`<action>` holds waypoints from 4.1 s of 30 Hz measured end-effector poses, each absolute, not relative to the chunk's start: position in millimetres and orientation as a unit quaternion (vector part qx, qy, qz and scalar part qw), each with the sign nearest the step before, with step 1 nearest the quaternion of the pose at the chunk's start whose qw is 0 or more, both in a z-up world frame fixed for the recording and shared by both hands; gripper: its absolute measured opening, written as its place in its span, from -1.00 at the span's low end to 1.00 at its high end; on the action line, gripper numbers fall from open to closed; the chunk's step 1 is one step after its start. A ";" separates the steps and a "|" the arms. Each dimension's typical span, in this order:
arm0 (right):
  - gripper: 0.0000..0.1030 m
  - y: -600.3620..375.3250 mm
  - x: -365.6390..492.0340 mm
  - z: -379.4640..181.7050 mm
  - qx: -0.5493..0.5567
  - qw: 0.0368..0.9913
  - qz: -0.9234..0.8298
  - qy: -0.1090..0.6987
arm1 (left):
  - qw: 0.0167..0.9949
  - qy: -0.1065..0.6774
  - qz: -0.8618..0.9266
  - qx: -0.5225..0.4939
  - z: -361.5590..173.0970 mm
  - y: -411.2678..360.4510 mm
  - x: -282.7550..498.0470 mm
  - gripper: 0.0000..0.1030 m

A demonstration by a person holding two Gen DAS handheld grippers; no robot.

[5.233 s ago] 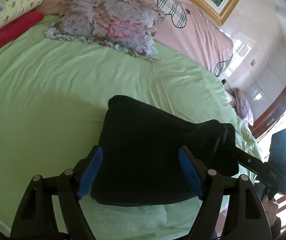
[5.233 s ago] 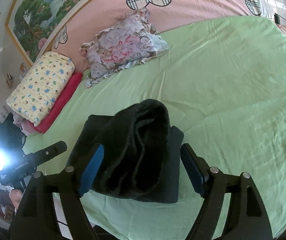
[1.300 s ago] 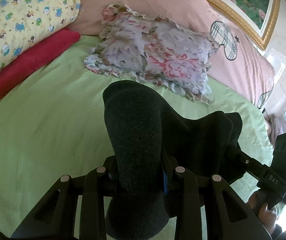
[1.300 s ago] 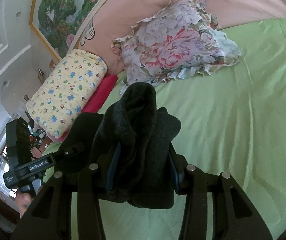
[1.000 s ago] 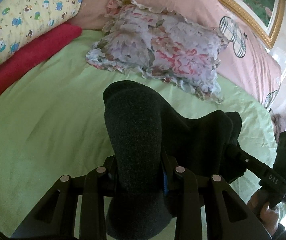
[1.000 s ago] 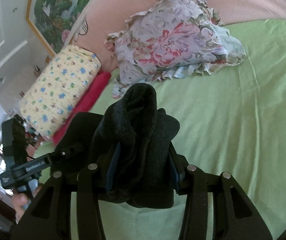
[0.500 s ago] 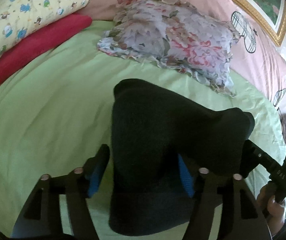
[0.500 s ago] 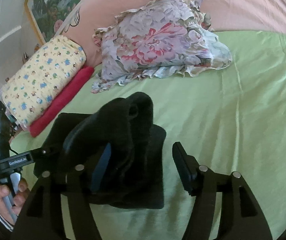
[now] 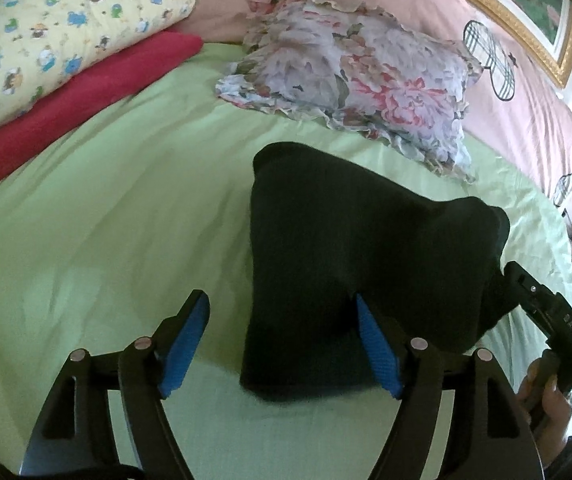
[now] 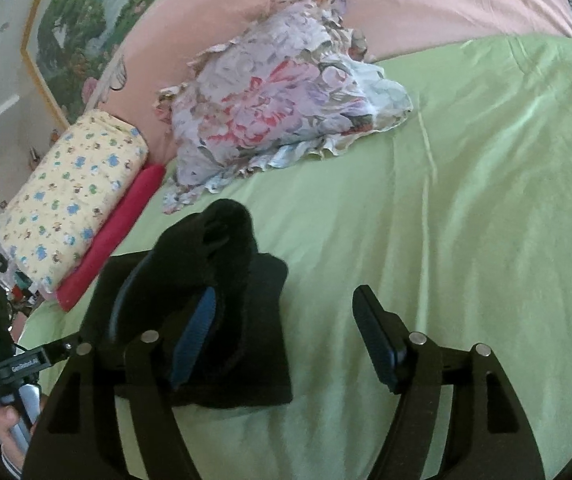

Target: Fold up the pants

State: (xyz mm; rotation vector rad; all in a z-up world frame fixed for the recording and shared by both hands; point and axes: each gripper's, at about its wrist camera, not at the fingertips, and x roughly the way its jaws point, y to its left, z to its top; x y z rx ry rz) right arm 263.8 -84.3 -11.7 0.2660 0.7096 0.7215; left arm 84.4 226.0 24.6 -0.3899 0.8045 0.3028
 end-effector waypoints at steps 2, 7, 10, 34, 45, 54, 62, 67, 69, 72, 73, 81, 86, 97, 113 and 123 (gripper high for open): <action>0.40 -85.5 255.9 -9.8 0.123 0.868 0.349 0.332 | 0.891 0.384 0.149 -0.188 25.9 222.0 74.9 0.50; 0.46 -81.6 226.9 -2.6 0.095 0.869 0.375 0.308 | 0.894 0.387 0.160 -0.160 29.1 209.5 59.4 0.55; 0.51 -75.5 207.7 0.3 0.063 0.871 0.387 0.295 | 0.898 0.385 0.160 -0.139 31.6 201.7 51.0 0.55; 0.71 -48.4 159.2 3.5 -0.049 0.876 0.405 0.258 | 0.906 0.383 0.158 -0.086 24.6 197.4 22.6 0.61; 0.75 -42.7 158.6 -2.0 -0.067 0.879 0.392 0.264 | 0.906 0.388 0.160 -0.062 16.1 195.1 25.8 0.65; 0.78 -41.2 160.0 -3.8 -0.068 0.878 0.390 0.270 | 0.907 0.390 0.155 -0.040 10.6 185.7 28.7 0.65; 0.79 -39.6 159.8 -4.6 -0.075 0.877 0.389 0.271 | 0.907 0.389 0.152 -0.042 9.5 185.5 30.6 0.65; 0.80 -38.3 160.5 -4.7 -0.077 0.876 0.391 0.272 | 0.907 0.392 0.151 -0.040 9.0 185.3 33.4 0.65; 0.80 -37.9 160.5 -5.1 -0.078 0.876 0.391 0.272 | 0.907 0.392 0.153 -0.038 9.0 184.7 33.4 0.65; 0.80 -37.7 160.2 -5.0 -0.078 0.876 0.391 0.272 | 0.907 0.392 0.152 -0.034 8.0 183.1 34.1 0.65; 0.80 -37.4 160.6 -5.2 -0.078 0.876 0.391 0.272 | 0.906 0.393 0.152 -0.033 7.8 182.7 34.3 0.65; 0.80 -34.1 158.7 -6.7 -0.083 0.874 0.391 0.277 | 0.905 0.398 0.147 -0.029 6.0 181.1 36.3 0.65; 0.80 -29.2 160.8 -5.4 -0.089 0.865 0.401 0.290 | 0.905 0.400 0.145 -0.026 7.1 180.6 37.1 0.65; 0.80 -20.3 160.7 1.6 -0.116 0.855 0.409 0.298 | 0.905 0.398 0.148 -0.018 13.3 180.3 41.5 0.66; 0.80 -16.6 166.0 19.8 -0.122 0.855 0.412 0.290 | 0.903 0.400 0.156 -0.022 20.8 185.8 44.6 0.66; 0.80 -15.9 170.6 29.6 -0.117 0.856 0.413 0.288 | 0.905 0.396 0.154 -0.016 29.3 185.7 50.9 0.66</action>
